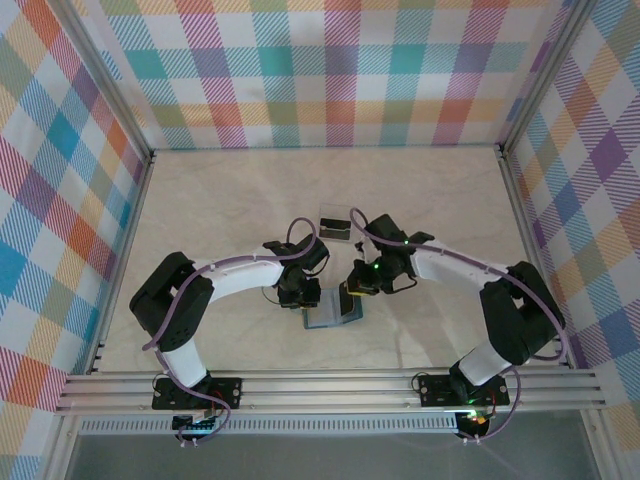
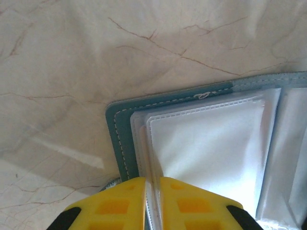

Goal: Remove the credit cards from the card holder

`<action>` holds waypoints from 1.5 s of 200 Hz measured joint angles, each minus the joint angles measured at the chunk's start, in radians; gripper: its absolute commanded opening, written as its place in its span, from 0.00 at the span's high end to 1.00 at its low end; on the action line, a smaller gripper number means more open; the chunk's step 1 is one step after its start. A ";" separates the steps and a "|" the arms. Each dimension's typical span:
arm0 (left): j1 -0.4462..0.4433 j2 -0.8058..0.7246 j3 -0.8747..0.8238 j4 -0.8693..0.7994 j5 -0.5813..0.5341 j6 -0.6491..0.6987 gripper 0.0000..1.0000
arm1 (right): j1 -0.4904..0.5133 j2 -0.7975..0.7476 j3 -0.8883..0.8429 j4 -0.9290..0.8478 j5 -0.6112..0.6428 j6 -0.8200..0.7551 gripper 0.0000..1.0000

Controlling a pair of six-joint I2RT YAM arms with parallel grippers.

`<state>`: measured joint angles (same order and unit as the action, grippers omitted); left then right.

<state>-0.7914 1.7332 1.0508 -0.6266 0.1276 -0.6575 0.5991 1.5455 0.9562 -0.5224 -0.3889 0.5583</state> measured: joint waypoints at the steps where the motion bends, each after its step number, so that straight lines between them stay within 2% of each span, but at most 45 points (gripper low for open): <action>1: 0.000 0.000 0.000 0.000 0.000 0.000 0.83 | -0.003 -0.002 0.004 -0.004 0.004 -0.002 0.92; 32: 0.000 -0.004 -0.001 -0.003 -0.009 0.000 0.81 | -0.050 -0.021 0.108 -0.054 0.050 -0.053 0.93; 66: 0.000 -0.045 -0.016 -0.017 -0.025 -0.001 0.77 | -0.092 -0.005 0.270 -0.133 0.118 -0.203 0.93; 96: 0.000 -0.102 -0.029 -0.020 -0.033 -0.008 0.77 | -0.096 0.060 0.418 -0.149 0.169 -0.430 0.96; 137: 0.000 -0.128 -0.035 -0.021 -0.043 -0.011 0.76 | -0.096 0.131 0.479 -0.146 0.197 -0.759 0.99; 166: 0.000 -0.162 -0.065 -0.017 -0.048 -0.032 0.76 | -0.096 0.238 0.586 -0.137 0.212 -1.043 1.00; 199: 0.000 -0.179 -0.097 0.005 -0.048 -0.052 0.76 | -0.096 0.363 0.720 -0.170 0.214 -1.259 1.00; 241: 0.000 -0.179 -0.108 0.005 -0.048 -0.061 0.76 | -0.096 0.510 0.894 -0.249 0.229 -1.406 1.00; 300: 0.000 -0.179 -0.108 0.004 -0.049 -0.061 0.76 | -0.096 0.644 1.069 -0.386 0.230 -1.490 1.00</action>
<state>-0.7914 1.5543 0.9432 -0.6228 0.0788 -0.7185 0.5034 2.1891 2.0251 -0.9081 -0.1589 -0.9318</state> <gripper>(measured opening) 0.235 0.057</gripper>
